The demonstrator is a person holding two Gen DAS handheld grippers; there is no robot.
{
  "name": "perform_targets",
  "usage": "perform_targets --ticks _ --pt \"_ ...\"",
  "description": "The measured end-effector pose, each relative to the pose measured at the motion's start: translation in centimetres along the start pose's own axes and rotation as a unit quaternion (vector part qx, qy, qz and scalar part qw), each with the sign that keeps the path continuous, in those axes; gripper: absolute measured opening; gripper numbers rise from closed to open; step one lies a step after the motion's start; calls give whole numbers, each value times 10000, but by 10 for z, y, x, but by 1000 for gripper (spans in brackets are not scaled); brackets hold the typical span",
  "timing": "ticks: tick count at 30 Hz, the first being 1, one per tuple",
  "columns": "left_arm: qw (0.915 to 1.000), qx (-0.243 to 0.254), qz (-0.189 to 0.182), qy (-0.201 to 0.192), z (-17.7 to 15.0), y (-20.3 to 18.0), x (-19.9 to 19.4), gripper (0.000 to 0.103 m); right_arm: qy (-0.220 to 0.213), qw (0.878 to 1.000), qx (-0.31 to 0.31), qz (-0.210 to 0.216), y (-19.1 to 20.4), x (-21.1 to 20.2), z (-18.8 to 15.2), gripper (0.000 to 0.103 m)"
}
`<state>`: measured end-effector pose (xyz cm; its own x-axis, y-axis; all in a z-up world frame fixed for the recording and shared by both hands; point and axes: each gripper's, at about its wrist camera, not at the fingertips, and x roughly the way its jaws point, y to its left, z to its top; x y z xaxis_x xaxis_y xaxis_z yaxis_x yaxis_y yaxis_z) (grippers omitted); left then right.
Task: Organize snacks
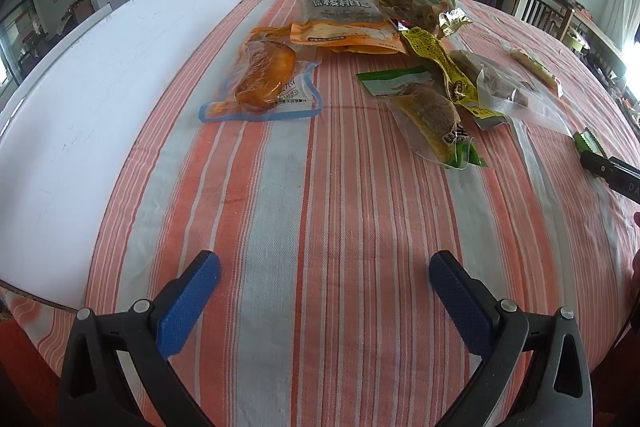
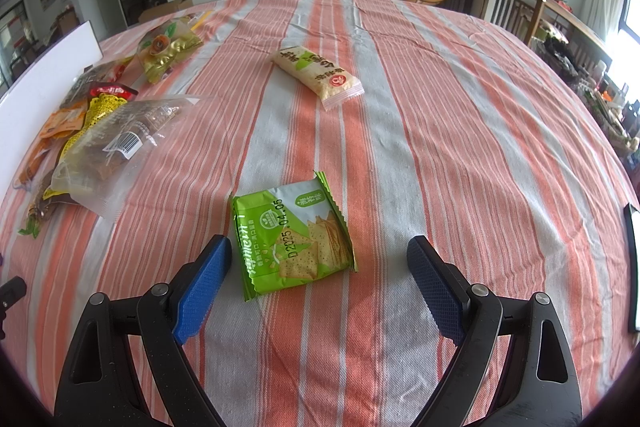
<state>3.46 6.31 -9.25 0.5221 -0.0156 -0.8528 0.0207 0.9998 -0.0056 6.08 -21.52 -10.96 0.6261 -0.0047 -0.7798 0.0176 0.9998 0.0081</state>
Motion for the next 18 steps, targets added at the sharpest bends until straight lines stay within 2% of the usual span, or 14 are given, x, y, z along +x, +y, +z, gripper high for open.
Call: perform_targets --ticks 4,7,9,13,15,17,18 --pt "9997 63 -140 189 3 1 -1 103 0 10000 0 0 0 0 0 91" --pt "9969 -172 -740 180 8 9 -8 103 0 10000 0 -2 0 0 0 91" --pt "9946 -189 -1012 97 15 9 -12 103 2 10000 -1 -5 0 0 0 91" --pt "9935 249 -1111 4 44 -10 -17 101 1 10000 1 0 0 0 0 92" --pt "9937 354 -1068 1 60 -22 -12 94 1 10000 1 0 0 0 0 92" --pt "9934 292 -1111 63 76 -31 -2 82 1 10000 0 0 0 0 0 92" --pt "9931 241 -1144 90 83 -33 5 81 1 10000 1 0 0 0 0 92"
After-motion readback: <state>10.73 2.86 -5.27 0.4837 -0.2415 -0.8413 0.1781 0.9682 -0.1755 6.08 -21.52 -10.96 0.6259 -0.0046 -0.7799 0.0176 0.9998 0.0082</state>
